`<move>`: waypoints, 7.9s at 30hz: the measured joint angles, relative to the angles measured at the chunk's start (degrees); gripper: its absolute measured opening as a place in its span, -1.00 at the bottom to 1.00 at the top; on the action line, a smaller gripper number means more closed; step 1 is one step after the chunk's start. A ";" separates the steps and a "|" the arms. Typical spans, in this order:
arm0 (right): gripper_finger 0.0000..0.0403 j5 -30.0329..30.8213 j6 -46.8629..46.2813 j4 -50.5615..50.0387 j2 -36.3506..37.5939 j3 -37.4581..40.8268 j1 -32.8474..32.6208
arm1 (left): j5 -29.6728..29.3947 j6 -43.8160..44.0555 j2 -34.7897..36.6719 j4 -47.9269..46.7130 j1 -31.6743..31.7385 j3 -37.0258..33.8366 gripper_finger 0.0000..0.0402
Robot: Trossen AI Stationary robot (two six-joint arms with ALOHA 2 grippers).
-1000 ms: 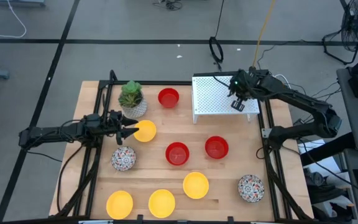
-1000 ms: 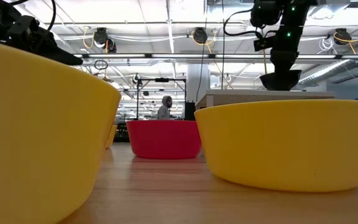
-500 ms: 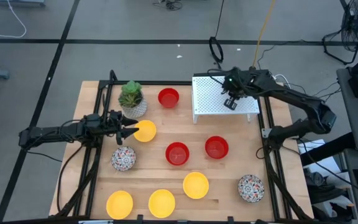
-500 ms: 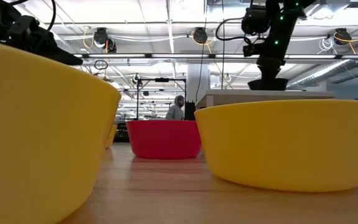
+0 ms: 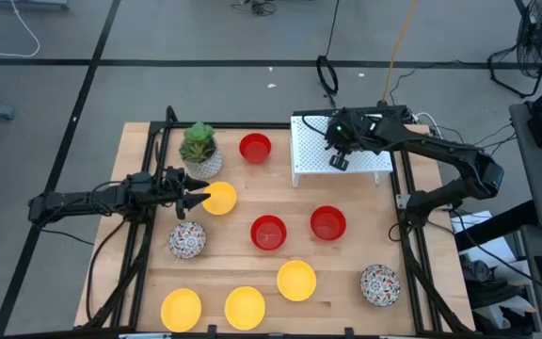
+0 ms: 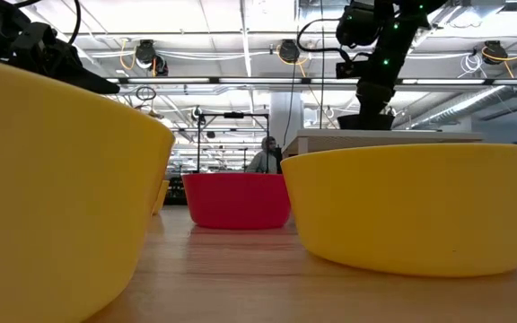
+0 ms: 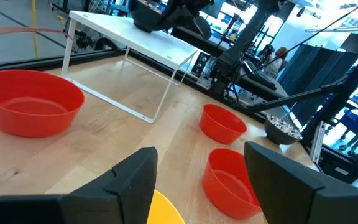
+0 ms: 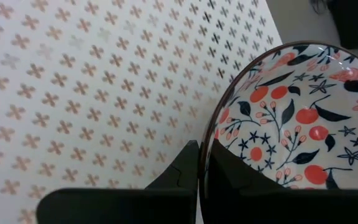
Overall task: Pick & Place Mini bowls
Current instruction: Put the black patterned bowl on the shelf, then stack the black patterned bowl on top of the black patterned bowl on the shelf, then put the red bowl on the shelf
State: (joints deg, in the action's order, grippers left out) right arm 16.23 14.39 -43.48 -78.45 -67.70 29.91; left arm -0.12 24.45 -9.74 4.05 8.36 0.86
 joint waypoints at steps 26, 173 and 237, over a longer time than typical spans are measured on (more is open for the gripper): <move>-0.22 -0.04 -0.05 2.02 6.82 0.09 -2.87 | -0.01 -0.02 0.02 0.00 0.01 0.00 0.21; -1.00 -29.86 -25.53 -1.78 7.14 -8.35 31.15 | -0.01 -0.01 0.02 0.00 0.01 0.00 0.21; -0.46 -37.70 -20.84 5.76 14.80 -6.10 28.21 | 0.00 -0.01 0.01 0.00 0.02 0.00 0.21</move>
State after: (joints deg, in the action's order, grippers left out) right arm -21.47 -6.45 -37.73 -63.65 -73.80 58.12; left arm -0.12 24.43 -9.73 4.05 8.38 0.86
